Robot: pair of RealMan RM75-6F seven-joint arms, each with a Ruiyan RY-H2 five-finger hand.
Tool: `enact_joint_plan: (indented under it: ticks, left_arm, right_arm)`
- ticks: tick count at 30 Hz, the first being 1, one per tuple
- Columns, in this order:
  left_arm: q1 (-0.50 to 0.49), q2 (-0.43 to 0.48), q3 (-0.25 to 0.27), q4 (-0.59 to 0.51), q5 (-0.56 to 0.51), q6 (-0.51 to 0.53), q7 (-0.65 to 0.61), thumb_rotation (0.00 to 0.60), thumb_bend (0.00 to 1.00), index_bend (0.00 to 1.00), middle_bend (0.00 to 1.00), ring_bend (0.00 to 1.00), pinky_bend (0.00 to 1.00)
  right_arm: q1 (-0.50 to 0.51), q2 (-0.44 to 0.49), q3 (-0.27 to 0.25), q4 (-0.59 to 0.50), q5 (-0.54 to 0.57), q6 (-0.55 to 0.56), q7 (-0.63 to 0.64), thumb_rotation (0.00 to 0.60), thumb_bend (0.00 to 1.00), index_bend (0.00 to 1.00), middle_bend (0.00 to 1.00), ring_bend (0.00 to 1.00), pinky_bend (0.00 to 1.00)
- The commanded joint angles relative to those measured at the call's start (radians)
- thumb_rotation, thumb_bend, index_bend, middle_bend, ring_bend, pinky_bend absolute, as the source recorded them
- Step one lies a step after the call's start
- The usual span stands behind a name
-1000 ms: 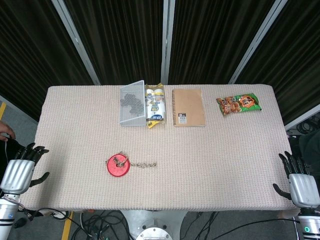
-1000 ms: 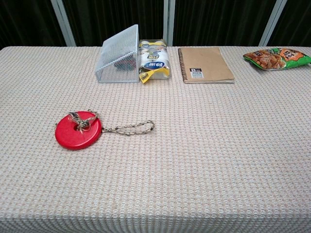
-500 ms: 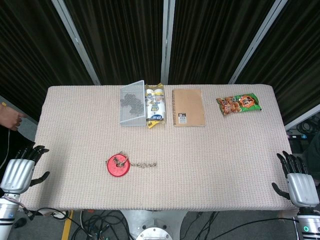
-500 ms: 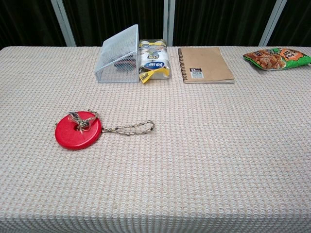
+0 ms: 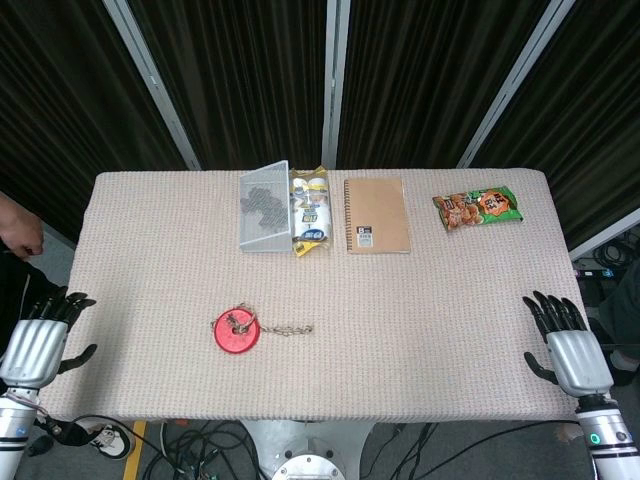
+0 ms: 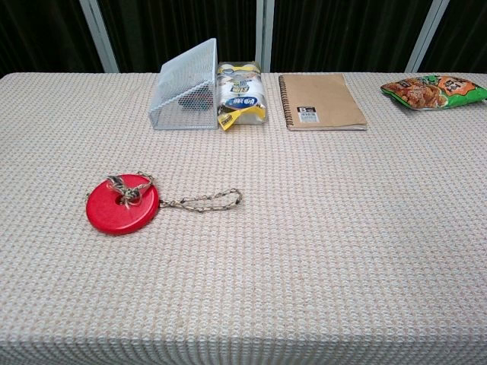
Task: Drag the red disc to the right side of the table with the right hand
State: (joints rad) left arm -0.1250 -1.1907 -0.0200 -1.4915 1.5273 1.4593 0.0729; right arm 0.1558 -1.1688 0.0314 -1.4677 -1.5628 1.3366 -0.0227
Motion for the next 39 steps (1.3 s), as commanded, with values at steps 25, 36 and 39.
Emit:
enact_joint_plan:
  ticks: [25,36,39]
  left_arm:
    - [0.024,0.002,0.0,0.049,-0.02,0.016,-0.046,0.6,0.19,0.28,0.19,0.08,0.18]
    - [0.031,0.014,-0.005,0.047,-0.033,0.017,-0.054,0.6,0.19,0.28,0.18,0.07,0.18]
    - [0.034,0.017,-0.004,0.053,-0.038,0.016,-0.058,0.6,0.19,0.28,0.18,0.07,0.18]
  right_arm:
    - [0.618,-0.265,0.153,-0.151,0.137,-0.686,0.023,0.6,0.21,0.0,0.07,0.0,0.0]
    - [0.718,-0.374,0.166,-0.049,0.21,-0.79,0.166,0.6,0.22,0.0,0.11,0.0,0.0]
    - [0.728,-0.392,0.163,-0.029,0.215,-0.794,0.197,0.6,0.24,0.0,0.11,0.0,0.0]
